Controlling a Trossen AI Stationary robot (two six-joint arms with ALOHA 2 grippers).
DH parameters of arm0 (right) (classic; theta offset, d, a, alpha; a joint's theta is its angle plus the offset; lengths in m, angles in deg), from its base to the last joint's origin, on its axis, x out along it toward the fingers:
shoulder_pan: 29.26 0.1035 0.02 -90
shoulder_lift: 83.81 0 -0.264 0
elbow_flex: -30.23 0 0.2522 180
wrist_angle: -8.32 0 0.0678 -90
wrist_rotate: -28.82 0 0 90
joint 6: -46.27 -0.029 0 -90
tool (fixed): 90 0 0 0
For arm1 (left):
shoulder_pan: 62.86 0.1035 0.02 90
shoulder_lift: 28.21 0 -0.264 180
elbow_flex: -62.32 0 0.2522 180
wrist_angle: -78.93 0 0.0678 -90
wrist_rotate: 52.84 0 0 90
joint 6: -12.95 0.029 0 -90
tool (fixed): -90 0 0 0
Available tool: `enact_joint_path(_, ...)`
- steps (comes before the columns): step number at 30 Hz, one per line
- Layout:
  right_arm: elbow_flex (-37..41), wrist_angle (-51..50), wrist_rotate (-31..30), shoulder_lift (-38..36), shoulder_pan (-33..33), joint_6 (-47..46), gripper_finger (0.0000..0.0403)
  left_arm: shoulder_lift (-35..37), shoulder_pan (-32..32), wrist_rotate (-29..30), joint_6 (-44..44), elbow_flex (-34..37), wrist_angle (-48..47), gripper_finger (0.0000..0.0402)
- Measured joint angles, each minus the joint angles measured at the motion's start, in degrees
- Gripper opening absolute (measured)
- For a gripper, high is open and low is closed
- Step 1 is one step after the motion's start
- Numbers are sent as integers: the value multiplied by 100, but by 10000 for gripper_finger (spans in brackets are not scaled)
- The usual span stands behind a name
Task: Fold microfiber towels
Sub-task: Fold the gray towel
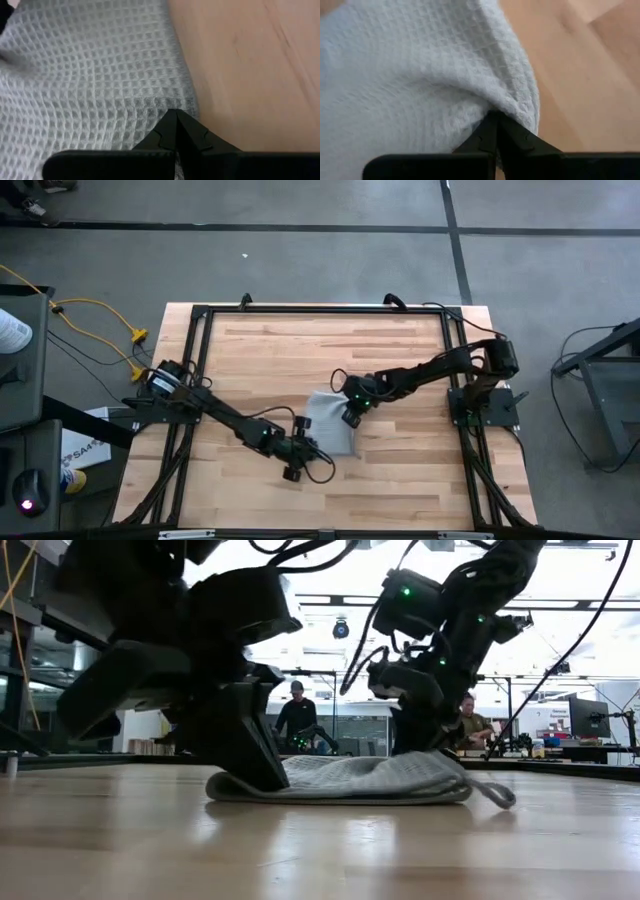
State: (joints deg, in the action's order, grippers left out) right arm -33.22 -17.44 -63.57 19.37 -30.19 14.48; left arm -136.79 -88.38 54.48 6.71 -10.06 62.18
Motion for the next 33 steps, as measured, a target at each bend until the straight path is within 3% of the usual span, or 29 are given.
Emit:
enact_joint_path(6,11,-547,-521,-262,-45,379,3,-13,3,-20,42,-138,-76,0)
enact_joint_path(22,24,-72,-233,-365,-347,1292,3,-20,3,211,-50,-156,109,0)
enact_joint_path(33,22,205,-174,-365,-455,1559,3,-22,379,263,-111,-159,650,0)
